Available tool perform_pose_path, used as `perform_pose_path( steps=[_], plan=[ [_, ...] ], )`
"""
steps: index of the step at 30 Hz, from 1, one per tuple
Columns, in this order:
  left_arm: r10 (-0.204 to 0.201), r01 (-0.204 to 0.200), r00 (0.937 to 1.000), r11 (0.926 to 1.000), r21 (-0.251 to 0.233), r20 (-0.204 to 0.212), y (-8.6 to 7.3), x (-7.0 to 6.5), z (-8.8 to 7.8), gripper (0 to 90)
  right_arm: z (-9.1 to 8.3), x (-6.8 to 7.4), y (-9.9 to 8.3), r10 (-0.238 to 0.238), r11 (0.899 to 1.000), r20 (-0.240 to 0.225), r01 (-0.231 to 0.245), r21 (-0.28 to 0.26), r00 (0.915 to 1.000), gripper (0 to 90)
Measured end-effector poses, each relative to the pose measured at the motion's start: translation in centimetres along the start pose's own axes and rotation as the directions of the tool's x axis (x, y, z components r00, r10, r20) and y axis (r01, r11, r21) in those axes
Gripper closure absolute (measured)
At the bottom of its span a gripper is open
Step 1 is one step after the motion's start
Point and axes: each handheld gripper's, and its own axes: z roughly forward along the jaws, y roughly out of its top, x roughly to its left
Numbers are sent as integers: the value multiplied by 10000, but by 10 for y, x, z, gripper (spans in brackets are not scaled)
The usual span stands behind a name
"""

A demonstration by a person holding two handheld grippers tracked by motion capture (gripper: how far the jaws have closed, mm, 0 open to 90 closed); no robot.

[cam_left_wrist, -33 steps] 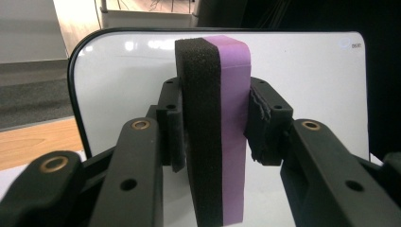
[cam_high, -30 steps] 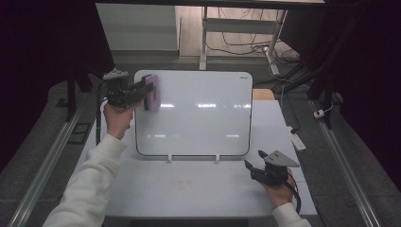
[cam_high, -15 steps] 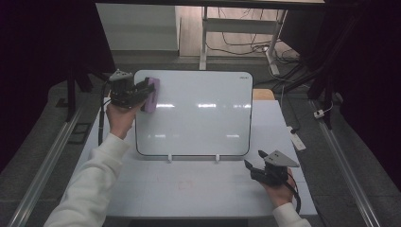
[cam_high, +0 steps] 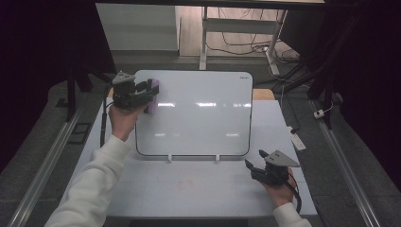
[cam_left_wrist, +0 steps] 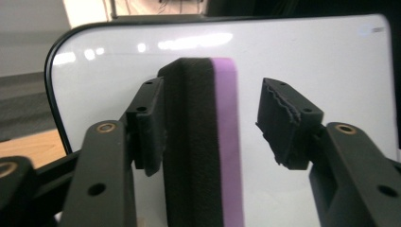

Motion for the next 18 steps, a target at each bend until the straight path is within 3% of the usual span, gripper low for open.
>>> perform_pose_path(
  steps=[7, 11, 18],
  plan=[
    [119, -112, 9958, 9999, -76, 908, -10, 3, -19, 370, 0, -3, 0, 38, 10000, -134, -37, 43, 9999, 320],
    [135, -172, 9894, 9996, 240, 1448, -26, 6, -30, 344, 0, -5, 0, -9, 10000, -271, 10, 62, 9996, 317],
    [279, -455, 9820, 9949, 904, 1870, -62, 7, -52, 301, 1, -8, -2, -53, 9998, -515, 61, 170, 9987, 317]
  ],
)
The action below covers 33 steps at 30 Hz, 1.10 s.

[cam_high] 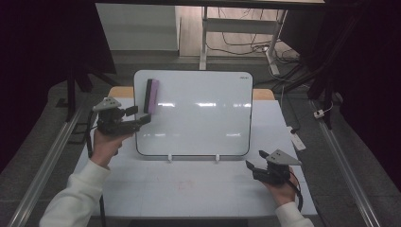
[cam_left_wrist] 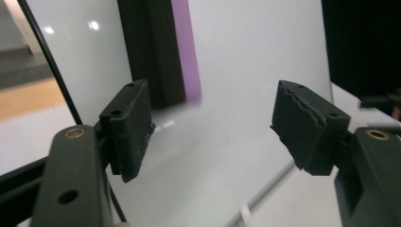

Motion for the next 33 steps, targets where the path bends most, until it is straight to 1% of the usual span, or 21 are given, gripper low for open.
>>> perform_pose_path(
  steps=[1, 4, 5, 9, 15, 19, 20, 22, 27, 31, 33],
  plan=[
    [-38, 37, 9999, 10000, 73, 128, -7, -1, -3, 297, 0, 0, 0, -24, 10000, -25, 24, 17, 10000, 317],
    [-157, 150, 9992, 9997, 198, 364, -22, -3, -10, 279, 1, -2, -2, -109, 9999, -97, 109, 93, 9999, 317],
    [-178, 164, 9987, 9994, 309, 486, -28, -4, -13, 270, 1, -2, -2, -141, 9998, -98, 142, 108, 9999, 317],
    [-81, 49, 9986, 9982, 604, 524, -49, -10, -20, 237, 1, -4, -3, -196, 9997, -171, 199, 138, 9997, 317],
    [-110, 61, 9985, 9957, 926, 533, -80, -14, -29, 210, 0, -7, -3, -241, 9995, -376, 248, 178, 9990, 318],
    [-308, 249, 9982, 9935, 1115, 510, -98, -13, -33, 204, -1, -8, -3, -312, 9994, -425, 319, 158, 9986, 318],
    [-395, 325, 9976, 9922, 1200, 567, -104, -13, -34, 203, -2, -9, -3, -299, 9994, -448, 306, 149, 9985, 318],
    [-401, 322, 9976, 9905, 1337, 565, -112, -12, -35, 198, -2, -10, -3, -301, 9995, -477, 306, 99, 9984, 318],
    [-589, 502, 9970, 9858, 1603, 500, -125, -8, -33, 193, -3, -10, -3, -440, 9990, -644, 442, 11, 9970, 318],
    [-463, 395, 9983, 9847, 1694, 365, -127, -8, -30, 190, -4, -9, -3, -630, 9980, -683, 631, -2, 9957, 318],
    [-454, 386, 9983, 9847, 1699, 365, -127, -8, -29, 190, -5, -9, -2, -644, 9979, -705, 642, -38, 9954, 318]
  ],
)
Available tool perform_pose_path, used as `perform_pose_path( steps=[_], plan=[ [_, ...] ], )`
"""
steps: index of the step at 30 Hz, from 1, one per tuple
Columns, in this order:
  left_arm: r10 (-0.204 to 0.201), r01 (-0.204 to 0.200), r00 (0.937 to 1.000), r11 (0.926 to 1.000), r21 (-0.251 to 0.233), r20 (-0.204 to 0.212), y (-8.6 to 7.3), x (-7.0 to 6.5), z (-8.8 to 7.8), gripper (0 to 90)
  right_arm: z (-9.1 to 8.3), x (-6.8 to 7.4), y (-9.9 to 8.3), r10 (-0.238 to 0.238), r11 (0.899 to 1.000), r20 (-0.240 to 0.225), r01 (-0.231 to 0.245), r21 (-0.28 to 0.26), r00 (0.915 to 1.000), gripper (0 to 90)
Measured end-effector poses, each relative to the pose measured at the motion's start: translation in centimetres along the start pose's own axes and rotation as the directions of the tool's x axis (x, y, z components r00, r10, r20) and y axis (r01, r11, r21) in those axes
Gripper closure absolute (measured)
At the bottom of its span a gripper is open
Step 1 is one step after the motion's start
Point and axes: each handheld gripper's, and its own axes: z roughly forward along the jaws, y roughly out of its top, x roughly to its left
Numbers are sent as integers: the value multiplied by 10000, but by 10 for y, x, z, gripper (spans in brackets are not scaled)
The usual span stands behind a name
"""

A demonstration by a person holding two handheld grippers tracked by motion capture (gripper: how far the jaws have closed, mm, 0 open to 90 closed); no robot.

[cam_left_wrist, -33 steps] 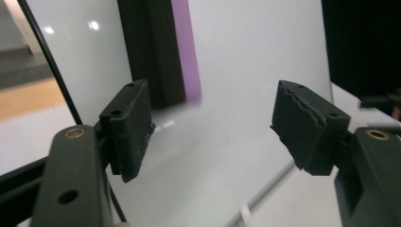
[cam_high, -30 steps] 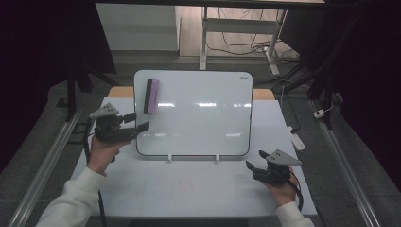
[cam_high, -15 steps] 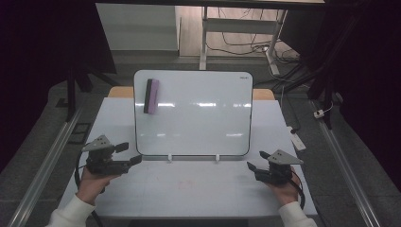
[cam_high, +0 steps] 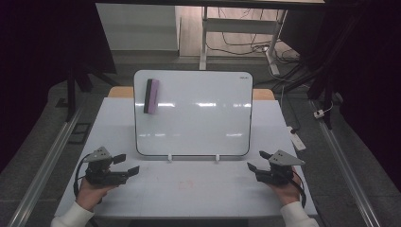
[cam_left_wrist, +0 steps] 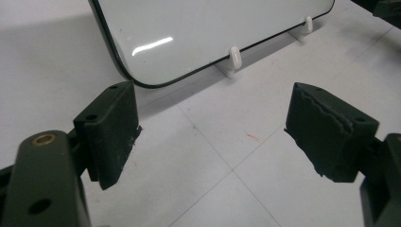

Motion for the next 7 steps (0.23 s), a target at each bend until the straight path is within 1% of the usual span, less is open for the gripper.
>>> perform_pose_path(
  steps=[3, 7],
  plan=[
    [103, -102, 9999, 9999, 80, -62, 0, -1, 1, 189, 0, 1, 0, -48, 10000, -46, 47, -33, 10000, 318],
    [235, -235, 9997, 9996, 138, -43, 0, -3, 2, 186, 0, 2, 1, -176, 9998, -100, 175, -76, 9998, 315]
  ],
)
